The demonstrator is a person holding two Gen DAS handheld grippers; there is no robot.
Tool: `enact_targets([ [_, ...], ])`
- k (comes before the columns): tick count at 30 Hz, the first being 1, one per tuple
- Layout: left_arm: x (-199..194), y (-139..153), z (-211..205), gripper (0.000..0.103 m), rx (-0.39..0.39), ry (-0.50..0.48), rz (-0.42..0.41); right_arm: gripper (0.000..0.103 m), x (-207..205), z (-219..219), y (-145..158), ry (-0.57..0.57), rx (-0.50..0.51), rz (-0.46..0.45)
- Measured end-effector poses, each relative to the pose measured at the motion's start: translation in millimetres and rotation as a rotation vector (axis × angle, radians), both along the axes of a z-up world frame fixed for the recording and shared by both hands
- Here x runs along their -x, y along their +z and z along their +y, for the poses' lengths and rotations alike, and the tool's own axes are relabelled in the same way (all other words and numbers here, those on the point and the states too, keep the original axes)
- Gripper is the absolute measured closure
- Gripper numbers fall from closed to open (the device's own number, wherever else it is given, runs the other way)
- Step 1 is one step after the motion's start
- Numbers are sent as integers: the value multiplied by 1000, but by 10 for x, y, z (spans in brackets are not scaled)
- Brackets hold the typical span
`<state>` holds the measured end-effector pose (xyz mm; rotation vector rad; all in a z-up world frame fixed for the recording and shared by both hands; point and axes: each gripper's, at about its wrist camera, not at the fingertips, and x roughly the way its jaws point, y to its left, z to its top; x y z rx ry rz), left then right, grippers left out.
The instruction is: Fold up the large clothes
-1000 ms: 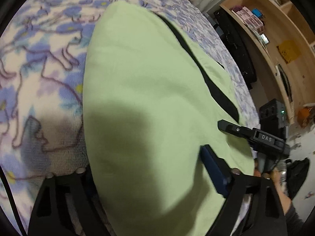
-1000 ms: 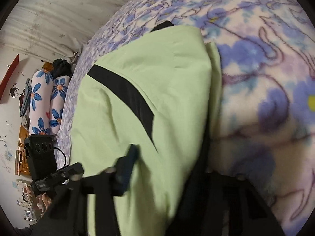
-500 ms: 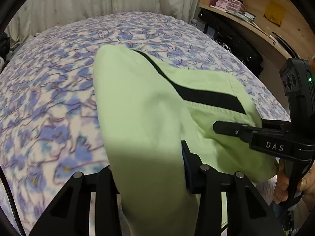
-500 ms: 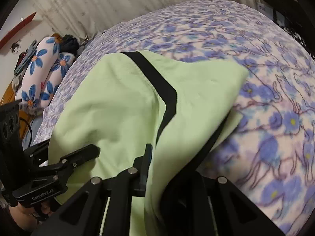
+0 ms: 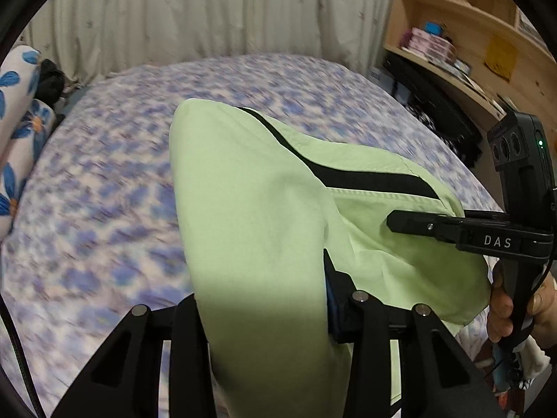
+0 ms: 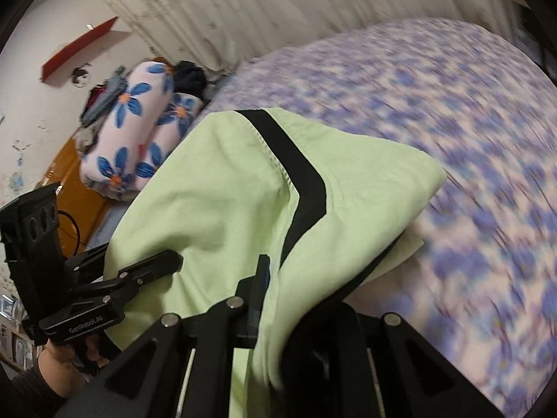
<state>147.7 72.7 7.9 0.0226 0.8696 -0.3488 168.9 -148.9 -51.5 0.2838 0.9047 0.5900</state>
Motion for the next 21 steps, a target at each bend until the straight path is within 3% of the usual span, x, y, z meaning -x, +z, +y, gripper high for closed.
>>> enact_targets([
  [7, -942, 457, 861, 65, -47, 21, -80, 92, -880, 748, 469, 25, -41, -110],
  [12, -1757, 442, 1282, 65, -71, 14, -108, 92, -1725, 1255, 494, 24, -32, -156],
  [18, -2788, -51, 1735, 65, -69, 16, -108, 92, -2619, 1702, 63, 22, -15, -178],
  [21, -3353, -560, 2031, 64, -19, 50, -47, 92, -3059, 1898, -342, 4, 50, -170],
])
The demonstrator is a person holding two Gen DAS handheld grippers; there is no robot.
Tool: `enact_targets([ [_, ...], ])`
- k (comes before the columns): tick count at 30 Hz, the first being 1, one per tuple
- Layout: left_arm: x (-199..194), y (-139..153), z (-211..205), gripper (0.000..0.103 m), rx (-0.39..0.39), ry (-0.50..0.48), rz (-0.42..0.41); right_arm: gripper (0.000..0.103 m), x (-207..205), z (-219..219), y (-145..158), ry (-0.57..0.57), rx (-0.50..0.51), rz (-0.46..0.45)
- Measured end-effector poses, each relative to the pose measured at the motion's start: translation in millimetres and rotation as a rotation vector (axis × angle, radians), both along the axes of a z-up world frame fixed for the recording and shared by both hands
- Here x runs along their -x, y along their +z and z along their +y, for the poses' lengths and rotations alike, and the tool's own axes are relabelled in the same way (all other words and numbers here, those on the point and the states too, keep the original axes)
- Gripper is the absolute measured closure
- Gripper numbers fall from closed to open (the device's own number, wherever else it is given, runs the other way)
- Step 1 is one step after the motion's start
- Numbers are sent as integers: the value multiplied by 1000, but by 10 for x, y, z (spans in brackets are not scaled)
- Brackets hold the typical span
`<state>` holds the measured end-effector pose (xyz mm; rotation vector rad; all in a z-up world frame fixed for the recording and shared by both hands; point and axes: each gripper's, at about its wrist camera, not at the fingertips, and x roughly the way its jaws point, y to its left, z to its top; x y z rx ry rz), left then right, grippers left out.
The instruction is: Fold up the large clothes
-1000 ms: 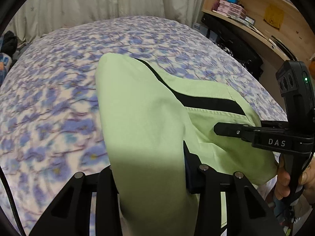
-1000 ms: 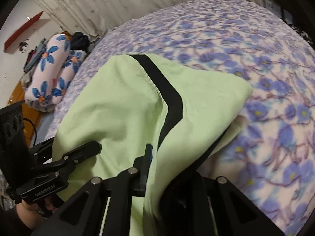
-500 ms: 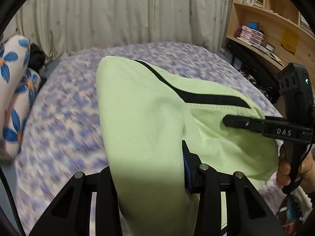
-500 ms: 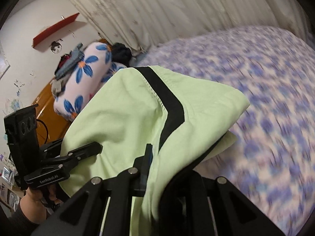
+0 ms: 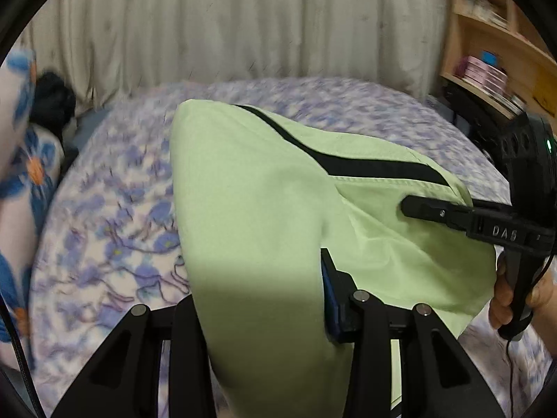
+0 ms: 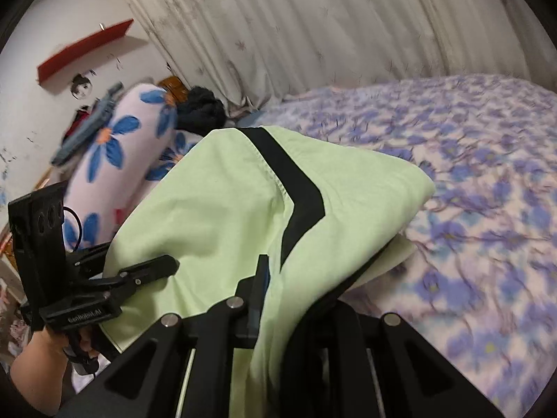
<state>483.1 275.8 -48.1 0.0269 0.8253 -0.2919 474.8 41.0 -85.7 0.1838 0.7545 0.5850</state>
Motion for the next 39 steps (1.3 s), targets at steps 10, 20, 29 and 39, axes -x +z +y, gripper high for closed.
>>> enact_targets([
  [10, -264, -1193, 557, 11, 83, 278, 131, 60, -283, -184, -1029, -79, -10, 246],
  [20, 467, -640, 132, 62, -121, 342, -100, 60, 457, -147, -269, -121, 121, -62],
  [29, 523, -1090, -195, 69, -221, 353, 45, 100, 439, 123, -822, -111, 301, 136],
  [39, 832, -754, -305, 60, -206, 374, 92, 103, 776, -247, -513, -126, 243, 196],
])
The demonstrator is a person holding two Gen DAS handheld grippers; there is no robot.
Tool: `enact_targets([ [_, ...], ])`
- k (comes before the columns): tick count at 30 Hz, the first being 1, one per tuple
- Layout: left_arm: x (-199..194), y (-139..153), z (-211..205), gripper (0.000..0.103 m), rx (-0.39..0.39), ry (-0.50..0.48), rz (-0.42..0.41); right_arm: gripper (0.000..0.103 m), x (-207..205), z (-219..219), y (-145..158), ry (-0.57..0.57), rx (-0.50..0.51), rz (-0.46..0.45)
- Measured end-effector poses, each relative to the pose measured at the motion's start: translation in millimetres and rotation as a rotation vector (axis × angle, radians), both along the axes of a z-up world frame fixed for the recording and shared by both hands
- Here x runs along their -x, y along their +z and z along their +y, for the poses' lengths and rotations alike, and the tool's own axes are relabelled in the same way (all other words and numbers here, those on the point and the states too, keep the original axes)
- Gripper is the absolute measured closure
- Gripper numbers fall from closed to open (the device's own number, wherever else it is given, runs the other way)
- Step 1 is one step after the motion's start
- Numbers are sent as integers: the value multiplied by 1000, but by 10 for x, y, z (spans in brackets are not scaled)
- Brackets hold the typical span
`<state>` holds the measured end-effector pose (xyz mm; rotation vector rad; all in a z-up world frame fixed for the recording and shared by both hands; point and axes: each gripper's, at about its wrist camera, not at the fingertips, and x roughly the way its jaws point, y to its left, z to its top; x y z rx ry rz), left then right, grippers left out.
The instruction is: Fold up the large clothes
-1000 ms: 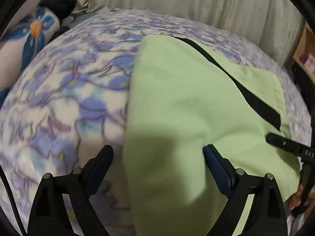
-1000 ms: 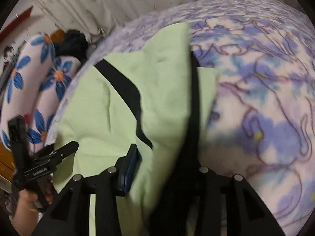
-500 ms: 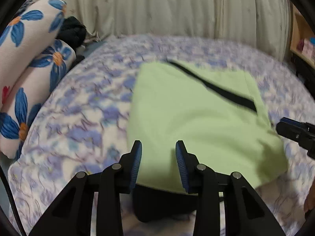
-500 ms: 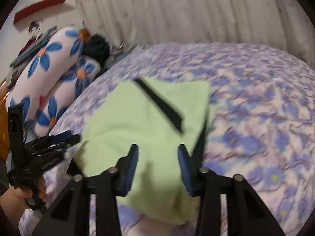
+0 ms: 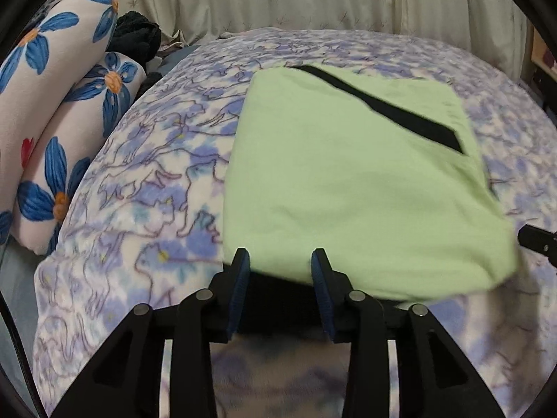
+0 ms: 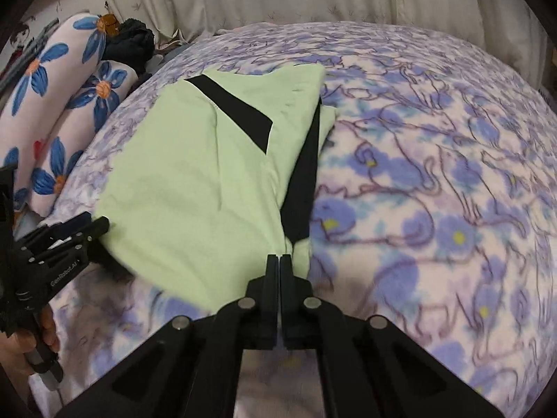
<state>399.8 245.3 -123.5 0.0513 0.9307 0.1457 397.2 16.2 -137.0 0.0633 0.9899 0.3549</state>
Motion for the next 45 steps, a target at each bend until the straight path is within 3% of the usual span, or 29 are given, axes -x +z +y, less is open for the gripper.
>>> enact_targets([
  [2, 157, 140, -32, 48, 7, 8, -19, 103, 175, -68, 136, 9, -7, -14],
  [7, 593, 552, -180, 43, 13, -1, -57, 101, 640, -237, 503, 43, -31, -20],
  [9, 813, 738, -263, 28, 25, -5, -78, 101, 858, -328, 653, 46, -43, -24],
  [11, 1048, 913, -358, 20, 28, -6, -103, 101, 1097, -428, 797, 50, -52, -33],
  [16, 1616, 1236, -624, 16, 75, -28, -129, 100, 1614, -689, 1048, 32, -58, -46],
  [18, 1848, 1305, -734, 7, 96, -25, -134, 100, 1825, -812, 1106, 15, -50, -55],
  [20, 2083, 1344, -852, 3, 108, -14, -139, 95, 2001, -923, 1122, 2, -38, -63],
  [22, 2286, 1353, -977, 2, 119, -29, -142, 79, 2162, -1048, 1112, -13, -32, -71],
  [24, 2463, 1346, -1102, 2, 121, -38, -142, 49, 2352, -1186, 1083, -42, -34, -85],
  [25, 2557, 1333, -1175, 2, 119, -43, -140, 46, 2434, -1239, 1073, -54, -39, -92],
  [35, 3398, 1026, -1742, 2, 128, -37, -100, 44, 3309, -1577, 778, -136, 11, -115],
  [38, 3582, 945, -1871, 2, 115, -27, -78, 42, 3490, -1655, 720, -161, -31, -83],
  [41, 3740, 939, -1978, 2, 112, -29, -78, 36, 3651, -1712, 717, -186, -43, -77],
  [45, 3868, 975, -2056, 2, 141, -43, -65, 35, 3814, -1747, 787, -192, -48, -99],
])
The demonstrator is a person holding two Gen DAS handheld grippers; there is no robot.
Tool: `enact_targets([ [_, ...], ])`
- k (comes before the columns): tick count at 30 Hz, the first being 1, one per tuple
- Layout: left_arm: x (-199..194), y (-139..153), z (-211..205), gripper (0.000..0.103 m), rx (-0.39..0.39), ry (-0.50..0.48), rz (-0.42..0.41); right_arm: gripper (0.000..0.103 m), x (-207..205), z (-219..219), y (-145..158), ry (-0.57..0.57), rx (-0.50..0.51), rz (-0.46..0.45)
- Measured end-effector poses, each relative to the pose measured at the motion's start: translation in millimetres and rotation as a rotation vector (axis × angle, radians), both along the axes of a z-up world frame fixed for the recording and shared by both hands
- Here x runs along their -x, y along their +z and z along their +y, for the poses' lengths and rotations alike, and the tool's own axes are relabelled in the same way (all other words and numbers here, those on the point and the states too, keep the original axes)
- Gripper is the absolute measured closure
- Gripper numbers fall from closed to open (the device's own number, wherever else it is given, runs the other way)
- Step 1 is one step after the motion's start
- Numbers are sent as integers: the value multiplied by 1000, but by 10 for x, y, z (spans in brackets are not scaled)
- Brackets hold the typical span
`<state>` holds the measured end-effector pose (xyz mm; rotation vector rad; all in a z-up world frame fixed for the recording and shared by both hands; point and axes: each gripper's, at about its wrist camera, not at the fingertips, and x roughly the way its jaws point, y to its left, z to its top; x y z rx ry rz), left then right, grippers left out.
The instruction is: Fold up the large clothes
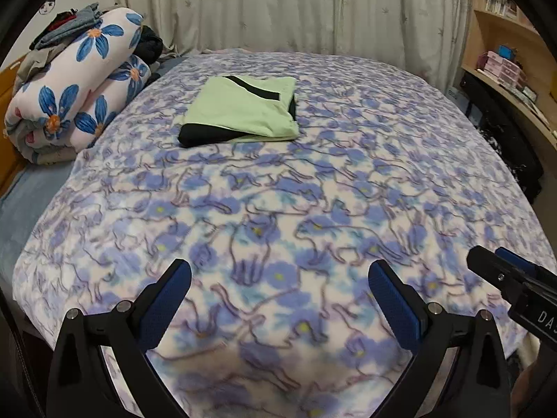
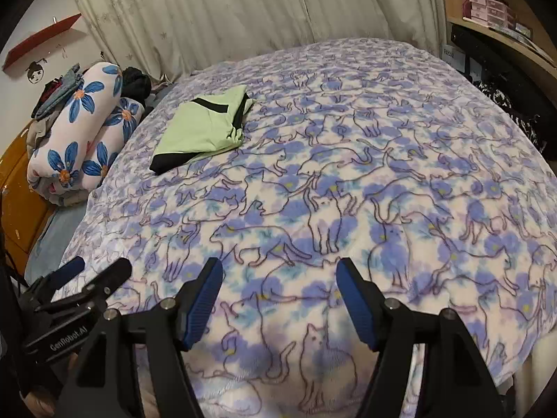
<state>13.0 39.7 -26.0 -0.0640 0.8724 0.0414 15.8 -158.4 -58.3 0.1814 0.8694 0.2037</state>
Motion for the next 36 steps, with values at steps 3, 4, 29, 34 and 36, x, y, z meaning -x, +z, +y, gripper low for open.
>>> enact_targets([
  [3, 46, 51, -43, 2, 12, -4, -4, 35, 76, 25, 47, 14, 5, -12],
  [4, 57, 73, -59, 2, 11, -5, -10, 35, 94, 40, 59, 19, 9, -16],
  [29, 104, 145, -125, 2, 15, -11, -12, 35, 122, 61, 49, 22, 11, -16],
  [34, 106, 149, -124, 2, 18, -10, -12, 34, 118, 60, 55, 20, 12, -20],
  [36, 109, 150, -127, 2, 17, -9, -15, 34, 117, 54, 60, 22, 10, -22],
])
